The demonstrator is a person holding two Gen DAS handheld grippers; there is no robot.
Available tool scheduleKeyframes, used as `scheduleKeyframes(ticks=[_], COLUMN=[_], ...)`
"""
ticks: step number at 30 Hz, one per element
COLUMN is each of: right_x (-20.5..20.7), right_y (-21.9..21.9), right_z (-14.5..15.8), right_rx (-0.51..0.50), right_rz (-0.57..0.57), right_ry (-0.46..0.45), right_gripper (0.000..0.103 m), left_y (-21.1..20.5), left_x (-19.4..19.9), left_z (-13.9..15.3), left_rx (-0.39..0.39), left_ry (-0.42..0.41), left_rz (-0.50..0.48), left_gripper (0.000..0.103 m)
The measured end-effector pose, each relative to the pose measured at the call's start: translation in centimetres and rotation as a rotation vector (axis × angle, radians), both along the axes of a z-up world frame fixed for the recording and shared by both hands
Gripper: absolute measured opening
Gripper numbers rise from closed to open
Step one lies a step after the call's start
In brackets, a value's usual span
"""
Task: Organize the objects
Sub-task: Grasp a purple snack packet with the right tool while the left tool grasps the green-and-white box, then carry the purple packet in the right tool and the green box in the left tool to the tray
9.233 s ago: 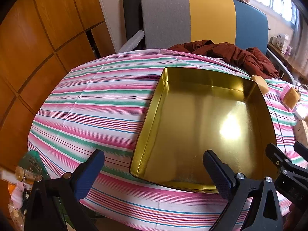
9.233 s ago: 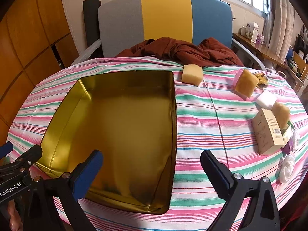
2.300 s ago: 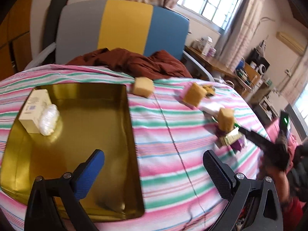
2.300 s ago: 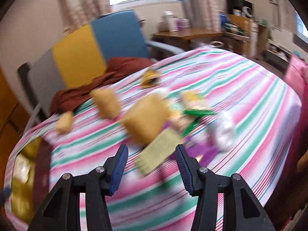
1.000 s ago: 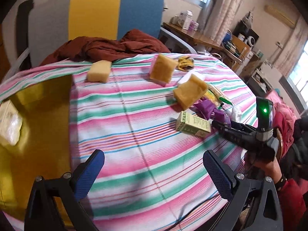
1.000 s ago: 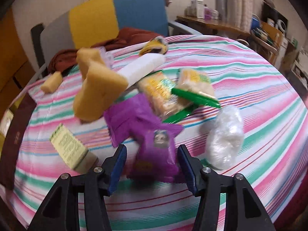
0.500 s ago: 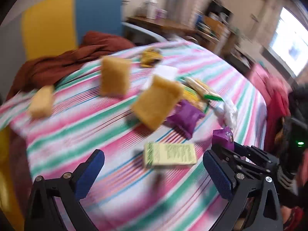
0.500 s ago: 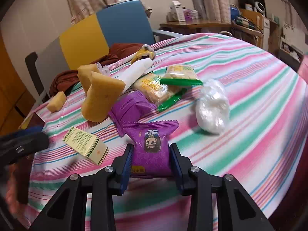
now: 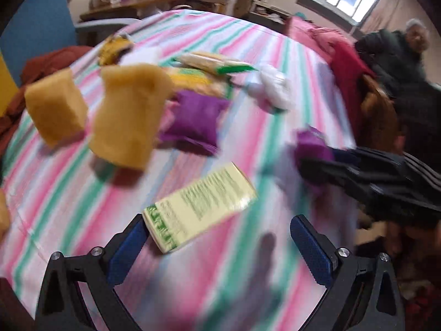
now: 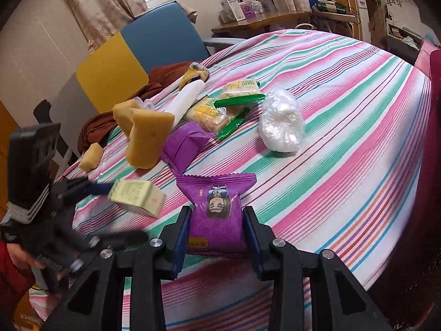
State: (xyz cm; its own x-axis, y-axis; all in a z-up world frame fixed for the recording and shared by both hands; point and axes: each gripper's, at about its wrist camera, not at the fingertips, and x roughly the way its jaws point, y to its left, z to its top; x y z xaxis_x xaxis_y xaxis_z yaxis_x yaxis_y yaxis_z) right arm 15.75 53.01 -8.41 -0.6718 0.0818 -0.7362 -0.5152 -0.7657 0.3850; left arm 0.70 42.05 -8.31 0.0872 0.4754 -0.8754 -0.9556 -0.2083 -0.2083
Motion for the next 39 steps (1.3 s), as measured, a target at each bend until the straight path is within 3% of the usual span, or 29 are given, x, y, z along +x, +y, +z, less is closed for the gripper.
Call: scheduleKeyframes(ticks=[4, 12, 14, 15, 16, 17, 19, 22, 30, 32, 39], right_x=[0.0, 0.3, 0.4, 0.4, 0.5, 0.6, 0.7, 0.6, 0.5, 0.6, 0.7], right_y=[0.0, 0.2, 0.1, 0.1, 0.1, 0.2, 0.3, 0.2, -0.2, -0.4, -2.4], right_z=[-0.2, -0.4, -0.3, -0.4, -0.4, -0.4, -0.5, -0.6, -0.5, -0.4, 1.0], right_rx=[-0.003, 0.0, 0.004, 0.004, 0.001, -0.005, -0.013, -0.008, 0.011, -0.002, 0.011], right_rz=[-0.001, -0.032, -0.035, -0.036, -0.038, -0.042, -0.046, -0.047, -0.055, -0.056, -0.025], right_ry=[-0.005, -0.01, -0.013, -0.013, -0.012, -0.009, -0.004, -0.006, -0.011, -0.005, 0.022], right_gripper=[0.037, 0.037, 0.037, 0.037, 0.037, 0.037, 0.037, 0.037, 0.037, 0.037, 0.037], left_y=[-1.5, -0.9, -0.2, 0.3, 0.7, 0.6, 0.1, -0.5, -2.3, -2.7, -4.5], left_x=[1.9, 1.2, 1.6, 1.9, 2.0, 2.1, 2.2, 2.6, 3.2, 3.0, 3.2], left_z=[0.3, 1.7, 0.8, 0.3, -0.4, -0.5, -0.2, 0.0, -0.7, -0.8, -0.4], left_rx=[-0.011, 0.099, 0.075, 0.051, 0.024, 0.028, 0.062, 0.086, 0.151, 0.163, 0.208], left_ry=[-0.038, 0.145, 0.186, 0.203, 0.202, 0.197, 0.177, 0.173, 0.163, 0.154, 0.118], left_rz=[-0.043, 0.1, 0.075, 0.059, 0.047, 0.047, 0.059, 0.086, 0.221, 0.256, 0.352], left_gripper=[0.102, 0.102, 0.092, 0.072, 0.06, 0.059, 0.048, 0.04, 0.036, 0.03, 0.03])
